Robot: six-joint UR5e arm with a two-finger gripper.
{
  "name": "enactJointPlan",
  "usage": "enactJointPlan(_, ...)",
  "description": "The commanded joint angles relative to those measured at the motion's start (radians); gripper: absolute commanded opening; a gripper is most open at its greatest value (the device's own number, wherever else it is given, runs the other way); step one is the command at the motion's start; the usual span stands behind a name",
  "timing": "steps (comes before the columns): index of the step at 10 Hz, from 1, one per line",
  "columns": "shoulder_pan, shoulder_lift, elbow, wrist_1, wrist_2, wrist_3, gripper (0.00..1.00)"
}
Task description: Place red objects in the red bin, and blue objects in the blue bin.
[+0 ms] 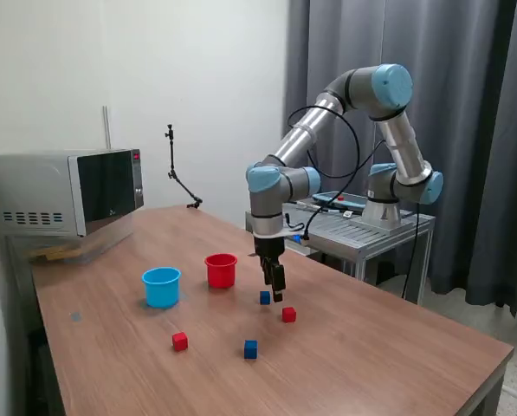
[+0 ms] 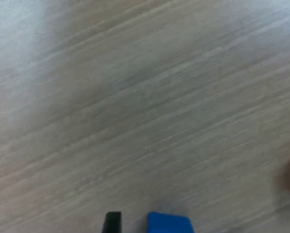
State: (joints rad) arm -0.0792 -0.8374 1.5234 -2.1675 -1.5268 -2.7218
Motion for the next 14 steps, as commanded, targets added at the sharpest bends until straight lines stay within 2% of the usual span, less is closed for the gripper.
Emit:
enactJointPlan(1, -0.011, 0.003, 0.004, 0.000, -0.001, 0.036, 1.00)
enactJointPlan(7, -0.025, 0.006, 0.014, -0.003, 0.002, 0.036, 1.00)
enactJointPlan(10, -0.025, 0.018, 0.020, -0.084, 0.000, 0.034, 1.00)
enactJointPlan(14, -0.030, 0.031, 0.027, -0.095, -0.001, 0.034, 1.00)
